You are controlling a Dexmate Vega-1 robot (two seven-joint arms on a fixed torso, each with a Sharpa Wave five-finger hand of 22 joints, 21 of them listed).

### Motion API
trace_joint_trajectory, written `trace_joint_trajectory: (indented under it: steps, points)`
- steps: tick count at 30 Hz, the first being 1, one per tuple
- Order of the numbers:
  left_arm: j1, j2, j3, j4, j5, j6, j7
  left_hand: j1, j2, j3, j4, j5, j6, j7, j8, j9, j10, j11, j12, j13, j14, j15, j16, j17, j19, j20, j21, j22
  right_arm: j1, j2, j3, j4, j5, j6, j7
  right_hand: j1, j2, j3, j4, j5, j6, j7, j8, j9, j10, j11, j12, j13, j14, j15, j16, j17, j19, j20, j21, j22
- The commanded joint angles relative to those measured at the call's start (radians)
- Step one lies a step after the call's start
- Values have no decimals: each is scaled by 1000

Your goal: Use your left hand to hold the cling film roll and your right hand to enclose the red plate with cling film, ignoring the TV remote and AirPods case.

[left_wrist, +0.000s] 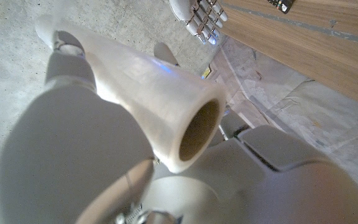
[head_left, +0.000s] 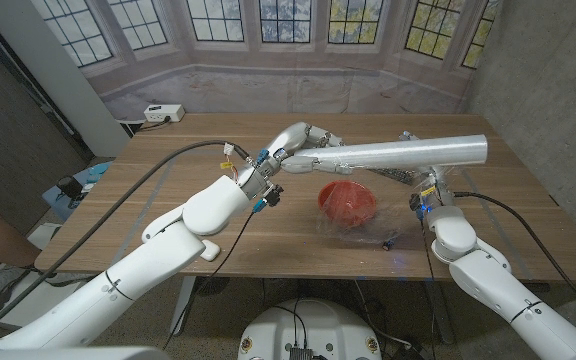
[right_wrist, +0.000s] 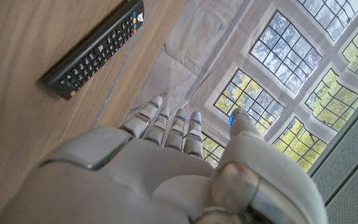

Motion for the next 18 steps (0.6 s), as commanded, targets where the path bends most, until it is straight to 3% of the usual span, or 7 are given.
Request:
trace_joint_trajectory:
  steps: [1, 18]
  points:
    - [42, 44, -32, -33, -21, 75, 37, 319, 322, -6, -2, 7, 0, 11, 3, 1, 3, 1, -5, 2, 2, 1, 3, 4, 4, 11, 1, 3, 30, 3, -29, 20, 2, -16, 13, 10, -1, 9, 2, 1, 6, -4, 1, 3, 3, 1, -1, 3, 12, -75, -2, 2, 7, -7, 0, 3]
    - [55, 92, -38, -55, -27, 166, 52, 322, 323, -5, -2, 8, -2, 12, 2, 2, 2, 2, -8, 5, 1, 1, 3, 4, 6, 15, 1, 3, 30, 5, -44, 34, 7, -12, 13, 11, -1, 10, 2, 2, 7, -4, 1, 3, 4, 1, 0, 3, 13, -74, -2, 3, 9, -9, 1, 3]
